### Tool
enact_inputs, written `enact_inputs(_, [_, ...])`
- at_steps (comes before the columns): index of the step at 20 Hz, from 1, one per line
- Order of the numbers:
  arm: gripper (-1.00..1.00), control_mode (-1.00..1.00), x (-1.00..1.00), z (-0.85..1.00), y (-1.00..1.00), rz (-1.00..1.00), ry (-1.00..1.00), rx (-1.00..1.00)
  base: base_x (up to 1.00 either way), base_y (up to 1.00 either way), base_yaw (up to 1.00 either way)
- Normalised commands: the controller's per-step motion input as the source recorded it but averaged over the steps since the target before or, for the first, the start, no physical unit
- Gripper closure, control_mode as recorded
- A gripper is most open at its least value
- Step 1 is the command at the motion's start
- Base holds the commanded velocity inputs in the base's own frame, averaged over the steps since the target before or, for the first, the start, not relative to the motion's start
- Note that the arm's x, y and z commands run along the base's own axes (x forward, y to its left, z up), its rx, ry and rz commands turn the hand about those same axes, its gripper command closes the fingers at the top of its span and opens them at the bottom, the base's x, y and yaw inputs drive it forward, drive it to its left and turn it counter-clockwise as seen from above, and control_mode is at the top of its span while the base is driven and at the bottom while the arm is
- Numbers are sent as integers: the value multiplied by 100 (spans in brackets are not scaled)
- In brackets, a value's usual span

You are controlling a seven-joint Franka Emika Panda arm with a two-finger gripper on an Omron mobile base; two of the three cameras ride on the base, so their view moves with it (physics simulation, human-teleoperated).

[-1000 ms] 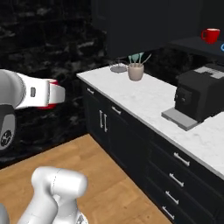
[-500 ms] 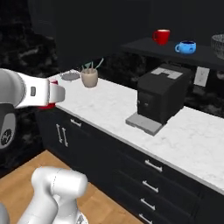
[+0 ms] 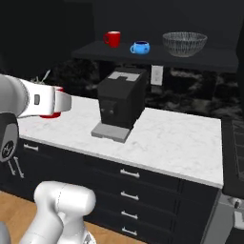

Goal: Gather all objects into one cabinet and sort the glasses and bowls to opposite sides.

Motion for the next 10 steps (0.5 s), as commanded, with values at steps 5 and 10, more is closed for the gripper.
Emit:
enact_inputs(5, [100, 100, 0, 0, 0, 0, 0, 0, 27, 17, -32])
enact_inputs(10, [100, 100, 0, 0, 0, 0, 0, 0, 37, 26, -29])
